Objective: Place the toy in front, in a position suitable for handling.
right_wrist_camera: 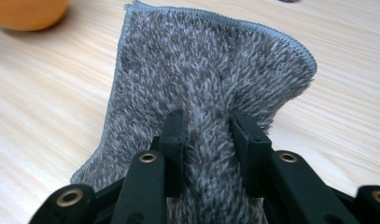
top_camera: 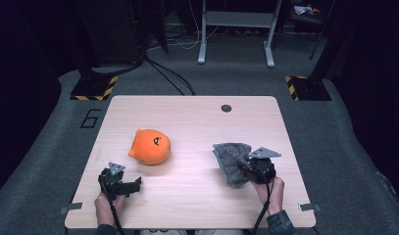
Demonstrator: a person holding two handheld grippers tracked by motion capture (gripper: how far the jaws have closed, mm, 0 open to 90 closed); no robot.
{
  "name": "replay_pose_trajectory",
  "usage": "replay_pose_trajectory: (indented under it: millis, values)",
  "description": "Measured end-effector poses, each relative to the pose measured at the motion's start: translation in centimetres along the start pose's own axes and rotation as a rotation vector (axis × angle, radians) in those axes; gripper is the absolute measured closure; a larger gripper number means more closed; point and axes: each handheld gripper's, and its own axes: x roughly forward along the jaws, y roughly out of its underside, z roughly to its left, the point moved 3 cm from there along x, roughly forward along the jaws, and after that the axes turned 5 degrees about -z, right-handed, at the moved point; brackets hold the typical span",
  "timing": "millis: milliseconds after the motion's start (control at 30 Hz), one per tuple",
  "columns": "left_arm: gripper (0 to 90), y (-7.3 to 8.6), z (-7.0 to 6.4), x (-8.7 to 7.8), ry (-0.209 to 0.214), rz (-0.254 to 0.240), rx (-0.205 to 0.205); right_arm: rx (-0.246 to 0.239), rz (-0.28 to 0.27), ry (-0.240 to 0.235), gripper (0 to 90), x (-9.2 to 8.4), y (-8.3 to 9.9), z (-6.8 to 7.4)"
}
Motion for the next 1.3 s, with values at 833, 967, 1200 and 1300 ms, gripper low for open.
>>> replay_pose_trajectory:
  millis: [833,967,1200,1300]
  values:
    - [0.2,0.0,0.0,0.0,0.000,0.000,-0.001,0.162,0.075,0.181,66.7,1.2,2.6,-9.2]
    - [0.2,0.0,0.0,0.0,0.000,0.000,0.000,0.178,0.096,0.189,65.7,2.1,3.1,-10.2]
    - [0.2,0.0,0.0,0.0,0.000,0.000,0.000,0.213,0.135,0.214,60.7,3.4,3.8,-10.8]
    - [0.2,0.0,0.0,0.0,0.000,0.000,0.000,0.208,0.140,0.222,55.2,3.7,4.1,-11.1]
